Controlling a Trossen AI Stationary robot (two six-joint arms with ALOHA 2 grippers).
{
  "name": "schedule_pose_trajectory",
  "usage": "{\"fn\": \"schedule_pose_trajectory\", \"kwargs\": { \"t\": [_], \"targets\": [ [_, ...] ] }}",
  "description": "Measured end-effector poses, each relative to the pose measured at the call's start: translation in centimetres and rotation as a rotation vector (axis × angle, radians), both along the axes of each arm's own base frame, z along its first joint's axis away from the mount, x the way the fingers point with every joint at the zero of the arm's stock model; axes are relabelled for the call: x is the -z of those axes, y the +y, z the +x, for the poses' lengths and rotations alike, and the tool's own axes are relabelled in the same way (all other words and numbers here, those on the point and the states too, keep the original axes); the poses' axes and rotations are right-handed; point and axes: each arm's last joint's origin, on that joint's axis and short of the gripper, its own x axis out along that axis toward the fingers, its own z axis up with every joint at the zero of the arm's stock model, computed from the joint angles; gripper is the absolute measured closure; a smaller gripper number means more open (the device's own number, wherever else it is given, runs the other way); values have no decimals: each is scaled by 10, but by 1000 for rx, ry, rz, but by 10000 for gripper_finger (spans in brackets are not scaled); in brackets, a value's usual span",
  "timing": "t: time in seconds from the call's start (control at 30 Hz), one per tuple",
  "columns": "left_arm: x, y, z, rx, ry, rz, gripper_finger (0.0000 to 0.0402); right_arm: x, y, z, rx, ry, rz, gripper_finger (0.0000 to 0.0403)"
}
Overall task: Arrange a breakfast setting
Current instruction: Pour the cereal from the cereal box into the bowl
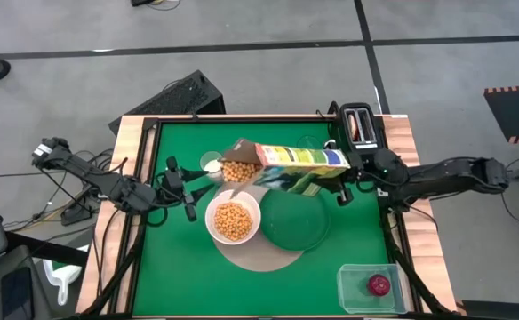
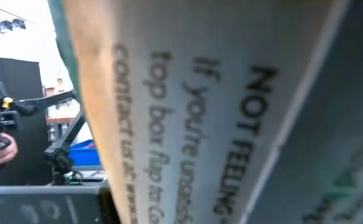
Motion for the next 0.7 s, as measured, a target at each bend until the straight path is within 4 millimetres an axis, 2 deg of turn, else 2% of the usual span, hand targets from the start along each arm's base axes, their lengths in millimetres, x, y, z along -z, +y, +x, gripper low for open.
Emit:
{"fn": "schedule_pose_trajectory", "kwargs": {
  "t": [0.17, 0.5, 0.57, 0.7],
  "targets": [
    [-6, 3, 2, 8, -14, -14, 174, 5, -6, 9, 12, -36, -4, 209],
    [-7, 14, 5, -49, -28, -38, 19, 19, -23, 25, 8, -141, 31, 209],
    [-7, 15, 6, -61, -30, -38, 7, 22, -27, 29, 5, -156, 45, 209],
    [-6, 16, 11, -72, -37, -33, 17, 28, -33, 45, 7, -119, 64, 209]
  ]
}}
